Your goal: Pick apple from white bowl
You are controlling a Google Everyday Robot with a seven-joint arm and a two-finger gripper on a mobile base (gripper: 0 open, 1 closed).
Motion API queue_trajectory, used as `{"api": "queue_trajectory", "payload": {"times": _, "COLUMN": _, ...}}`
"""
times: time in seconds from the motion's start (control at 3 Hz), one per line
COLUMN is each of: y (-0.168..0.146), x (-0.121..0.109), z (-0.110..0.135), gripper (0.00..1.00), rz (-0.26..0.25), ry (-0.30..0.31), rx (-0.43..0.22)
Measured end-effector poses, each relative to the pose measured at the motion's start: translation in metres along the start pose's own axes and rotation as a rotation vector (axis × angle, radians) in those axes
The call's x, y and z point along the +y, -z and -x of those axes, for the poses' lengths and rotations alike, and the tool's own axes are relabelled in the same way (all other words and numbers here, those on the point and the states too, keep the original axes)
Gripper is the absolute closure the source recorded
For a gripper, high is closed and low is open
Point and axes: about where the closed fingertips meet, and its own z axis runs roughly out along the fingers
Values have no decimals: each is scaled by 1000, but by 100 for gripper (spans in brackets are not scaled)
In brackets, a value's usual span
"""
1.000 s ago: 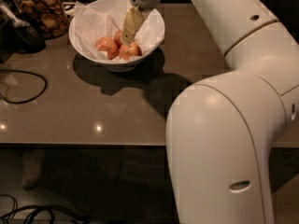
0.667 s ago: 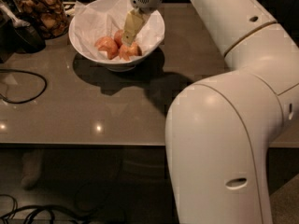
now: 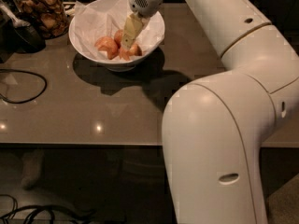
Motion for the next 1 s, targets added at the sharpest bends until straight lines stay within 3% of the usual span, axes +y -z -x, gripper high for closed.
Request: {"api": "queue_trajectory", "payload": {"times": 1.0, "y": -26, "x": -3, "z": 1, "gripper": 31, "rz": 8, "ry": 14, "rx": 63}}
